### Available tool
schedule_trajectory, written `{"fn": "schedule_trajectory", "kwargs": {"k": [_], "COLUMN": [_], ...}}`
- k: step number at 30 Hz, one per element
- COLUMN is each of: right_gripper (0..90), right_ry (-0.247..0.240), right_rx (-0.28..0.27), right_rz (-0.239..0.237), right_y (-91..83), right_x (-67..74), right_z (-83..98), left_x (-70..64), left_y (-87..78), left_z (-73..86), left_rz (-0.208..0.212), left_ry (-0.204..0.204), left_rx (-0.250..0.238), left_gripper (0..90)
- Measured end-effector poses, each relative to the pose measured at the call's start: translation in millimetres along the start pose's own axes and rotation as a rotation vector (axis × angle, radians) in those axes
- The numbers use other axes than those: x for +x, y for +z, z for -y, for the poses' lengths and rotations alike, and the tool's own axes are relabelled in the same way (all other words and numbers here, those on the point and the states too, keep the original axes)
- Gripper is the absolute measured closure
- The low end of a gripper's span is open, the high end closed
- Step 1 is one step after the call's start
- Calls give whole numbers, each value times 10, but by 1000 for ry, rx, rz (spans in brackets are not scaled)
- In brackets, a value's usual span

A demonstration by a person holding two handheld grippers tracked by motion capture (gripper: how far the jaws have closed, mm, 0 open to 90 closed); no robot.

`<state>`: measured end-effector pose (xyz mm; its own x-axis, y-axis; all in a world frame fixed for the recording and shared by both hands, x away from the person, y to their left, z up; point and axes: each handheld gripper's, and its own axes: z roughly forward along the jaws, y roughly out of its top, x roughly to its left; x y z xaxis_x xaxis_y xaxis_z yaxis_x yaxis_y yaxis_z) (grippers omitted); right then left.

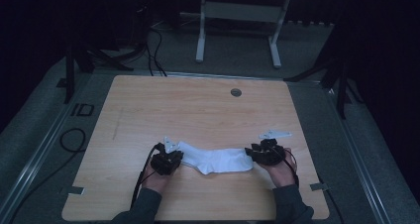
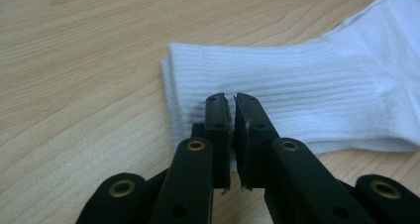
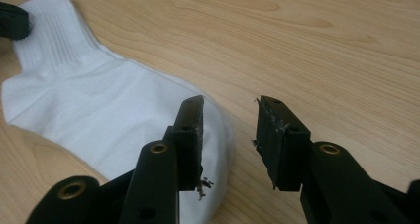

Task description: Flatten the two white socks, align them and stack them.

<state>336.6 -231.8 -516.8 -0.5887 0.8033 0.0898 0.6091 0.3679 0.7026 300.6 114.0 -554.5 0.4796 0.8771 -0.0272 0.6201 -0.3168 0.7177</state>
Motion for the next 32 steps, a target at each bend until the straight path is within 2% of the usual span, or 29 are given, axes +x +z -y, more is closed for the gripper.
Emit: {"fn": "schedule_trajectory", "kwargs": {"k": [9, 10, 11, 13, 20, 32], "right_gripper": [598, 598, 595, 592, 586, 582], "right_ry": [29, 29, 49, 63, 92, 95], "right_rx": [-14, -14, -11, -14, -2, 17], "right_rz": [9, 9, 12, 14, 26, 29], "right_y": [-46, -46, -55, -60, -37, 4], "right_x": [-102, -102, -159, -191, -280, -330], "right_z": [75, 75, 112, 134, 214, 264], "left_x": [37, 83, 125, 165, 296, 489], "left_y": [-51, -89, -119, -140, -159, -194], "left_z": [-14, -15, -15, -16, -6, 9], "left_rz": [-3, -2, -3, -12, -56, -104], "left_ry": [-5, -21, -33, -44, -76, -116], "left_rx": [-33, -52, -66, -73, -63, -54], "left_gripper": [810, 810, 803, 798, 790, 785]}}
